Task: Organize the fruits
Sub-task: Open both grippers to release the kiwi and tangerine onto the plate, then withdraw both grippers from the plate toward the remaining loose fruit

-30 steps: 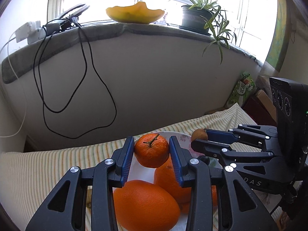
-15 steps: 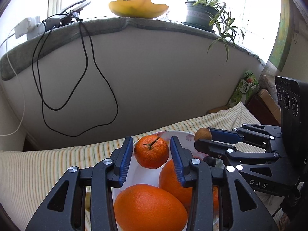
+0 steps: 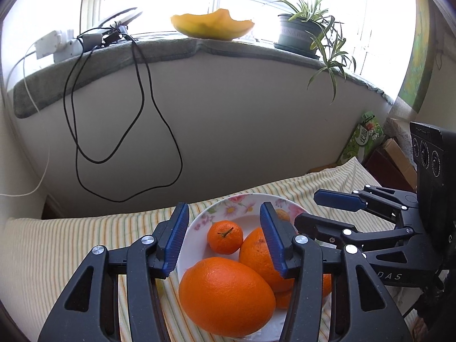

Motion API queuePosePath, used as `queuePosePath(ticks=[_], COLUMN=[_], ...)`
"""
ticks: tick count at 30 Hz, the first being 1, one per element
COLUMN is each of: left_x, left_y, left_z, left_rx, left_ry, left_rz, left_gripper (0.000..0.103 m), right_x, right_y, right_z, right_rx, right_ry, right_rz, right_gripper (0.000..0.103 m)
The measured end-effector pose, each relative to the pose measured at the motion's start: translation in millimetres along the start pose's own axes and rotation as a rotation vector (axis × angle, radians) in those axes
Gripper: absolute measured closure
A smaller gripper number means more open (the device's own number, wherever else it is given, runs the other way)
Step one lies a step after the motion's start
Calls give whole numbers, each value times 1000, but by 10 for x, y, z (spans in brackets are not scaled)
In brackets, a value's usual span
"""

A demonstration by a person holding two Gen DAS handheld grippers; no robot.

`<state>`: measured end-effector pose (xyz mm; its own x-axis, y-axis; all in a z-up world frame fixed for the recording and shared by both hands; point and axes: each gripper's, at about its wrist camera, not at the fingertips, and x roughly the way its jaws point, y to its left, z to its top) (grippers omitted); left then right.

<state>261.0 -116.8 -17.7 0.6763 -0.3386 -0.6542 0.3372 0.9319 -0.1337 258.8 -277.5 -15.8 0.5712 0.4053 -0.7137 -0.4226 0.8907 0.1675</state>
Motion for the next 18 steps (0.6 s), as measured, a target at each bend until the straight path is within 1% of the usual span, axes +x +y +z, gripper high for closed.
queuePosePath(ticks=[2,4,7,8,10,12,14,15,16,18], left_x=[-64,-138,-257,-296,-386,-486,-582,-630,-681,-776], left_y=[-29,-64,-111,-127,-145,-168,-190,-200,-207,-214], left_z=[-4,-14,-26,-29,-45,-61,-82,-93,-108,-139], left_rx=[5,13,22,24,27,31,37,40,41,41], left_ry=[-9,-21,-40,-45,-62,-78,-92,-100,-107,-119], left_rz=[1,3,7,9,14,17,21,24,29,37], left_gripper=[52,52,51,50,40,39,35,32,30,28], right_x=[-48,-103,-197,-231,-277,-330,-383,-407,-436,-504], right_y=[29,60,108,121,147,175,206,227,246,287], right_z=[-17,-28,-51,-63,-76,-95,-121,-129,-141,-164], right_rx=[-4,-7,-11,-11,-11,-13,-16,-18,-19,-20], right_ry=[-3,-11,-20,-24,-26,-28,-30,-32,-35,-51], right_rz=[-4,-7,-9,-10,-12,-13,-14,-14,-13,-12], right_gripper=[48,42,42,42,41,41,41,38,31,27])
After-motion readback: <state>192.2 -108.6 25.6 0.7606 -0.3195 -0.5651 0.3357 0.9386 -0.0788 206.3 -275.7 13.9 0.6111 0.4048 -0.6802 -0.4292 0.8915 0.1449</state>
